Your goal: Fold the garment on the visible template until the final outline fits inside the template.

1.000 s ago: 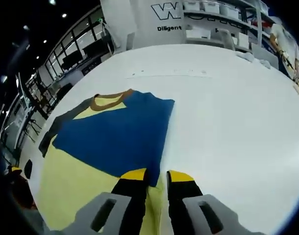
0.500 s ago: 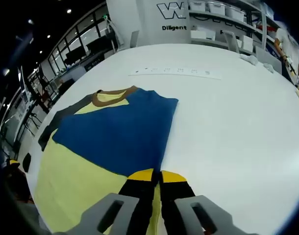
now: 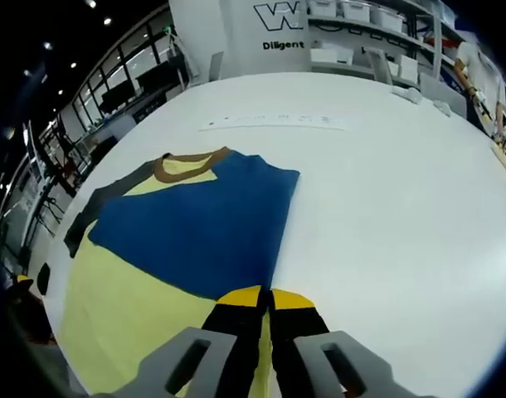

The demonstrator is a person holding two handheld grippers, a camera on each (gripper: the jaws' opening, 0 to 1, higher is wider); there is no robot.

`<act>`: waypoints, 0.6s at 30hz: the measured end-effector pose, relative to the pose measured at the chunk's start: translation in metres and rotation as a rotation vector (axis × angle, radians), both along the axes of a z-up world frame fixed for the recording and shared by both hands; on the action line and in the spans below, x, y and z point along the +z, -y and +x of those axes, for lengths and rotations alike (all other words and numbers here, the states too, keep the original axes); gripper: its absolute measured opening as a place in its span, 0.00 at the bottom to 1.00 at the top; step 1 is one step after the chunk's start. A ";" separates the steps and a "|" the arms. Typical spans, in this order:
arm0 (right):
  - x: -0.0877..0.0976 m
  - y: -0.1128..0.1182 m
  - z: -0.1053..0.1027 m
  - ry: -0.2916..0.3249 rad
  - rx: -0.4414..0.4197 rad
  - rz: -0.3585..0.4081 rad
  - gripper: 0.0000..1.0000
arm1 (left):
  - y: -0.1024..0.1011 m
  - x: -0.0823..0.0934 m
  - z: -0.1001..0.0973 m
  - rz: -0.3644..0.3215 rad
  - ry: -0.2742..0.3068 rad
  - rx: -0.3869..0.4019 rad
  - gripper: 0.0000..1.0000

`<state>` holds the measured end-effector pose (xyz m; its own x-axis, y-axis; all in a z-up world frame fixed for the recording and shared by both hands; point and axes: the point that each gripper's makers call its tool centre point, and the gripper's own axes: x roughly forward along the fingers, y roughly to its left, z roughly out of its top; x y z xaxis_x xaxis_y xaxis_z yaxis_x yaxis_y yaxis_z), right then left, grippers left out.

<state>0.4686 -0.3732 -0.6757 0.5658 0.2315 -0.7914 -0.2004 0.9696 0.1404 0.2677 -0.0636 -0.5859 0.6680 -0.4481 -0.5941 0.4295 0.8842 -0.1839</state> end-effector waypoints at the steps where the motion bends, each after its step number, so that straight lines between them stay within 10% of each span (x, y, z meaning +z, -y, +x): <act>1: 0.000 0.002 -0.001 -0.001 -0.004 -0.001 0.00 | 0.000 0.000 0.000 0.001 0.000 -0.001 0.99; 18: -0.001 0.049 -0.008 -0.026 -0.088 -0.050 0.00 | 0.004 -0.002 -0.004 0.008 -0.011 -0.024 0.99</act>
